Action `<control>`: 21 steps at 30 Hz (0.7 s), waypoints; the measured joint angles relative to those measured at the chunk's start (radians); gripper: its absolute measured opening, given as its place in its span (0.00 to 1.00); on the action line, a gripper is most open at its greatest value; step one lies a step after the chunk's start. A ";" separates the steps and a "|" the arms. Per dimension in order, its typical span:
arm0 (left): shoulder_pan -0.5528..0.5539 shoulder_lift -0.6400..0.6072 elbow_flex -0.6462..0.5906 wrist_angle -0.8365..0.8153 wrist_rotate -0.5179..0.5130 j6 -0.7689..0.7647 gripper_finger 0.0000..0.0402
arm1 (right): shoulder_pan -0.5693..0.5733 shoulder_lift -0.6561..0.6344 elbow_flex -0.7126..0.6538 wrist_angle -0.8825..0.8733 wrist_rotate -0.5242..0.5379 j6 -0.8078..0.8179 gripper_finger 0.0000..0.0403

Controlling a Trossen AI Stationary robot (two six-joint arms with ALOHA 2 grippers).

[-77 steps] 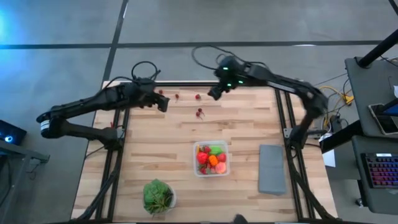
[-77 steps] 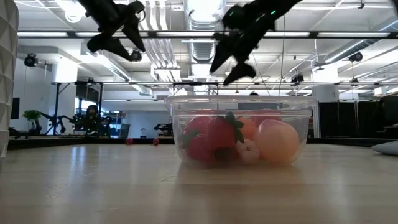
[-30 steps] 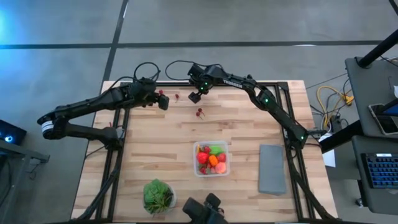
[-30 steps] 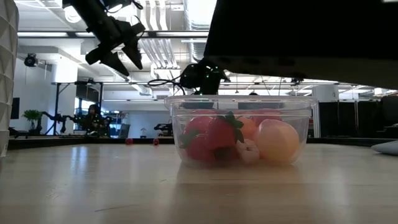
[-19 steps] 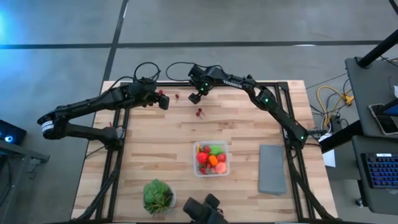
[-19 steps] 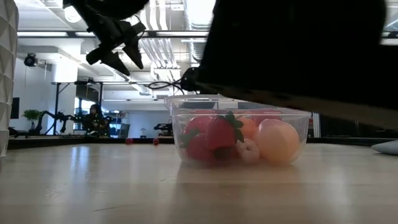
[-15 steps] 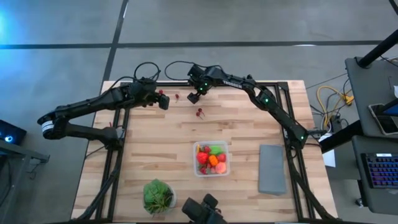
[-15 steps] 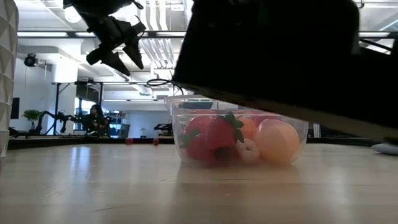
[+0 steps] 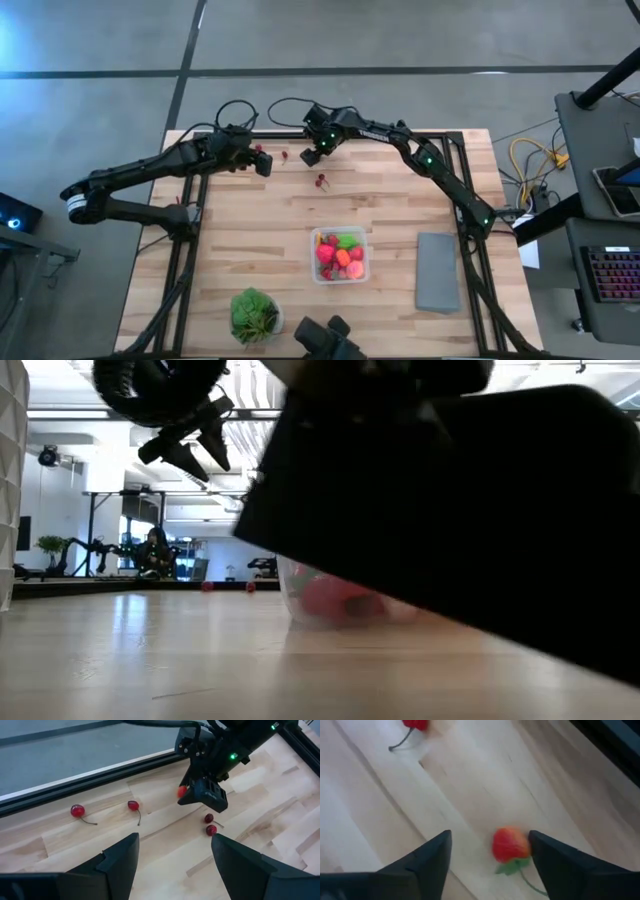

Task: Pick and placing Produce into tupperware
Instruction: Put the red strawberry into the transparent bin

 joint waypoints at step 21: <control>0.000 -0.003 -0.009 0.000 0.022 0.000 0.59 | 0.017 0.000 0.000 -0.005 0.024 -0.016 0.47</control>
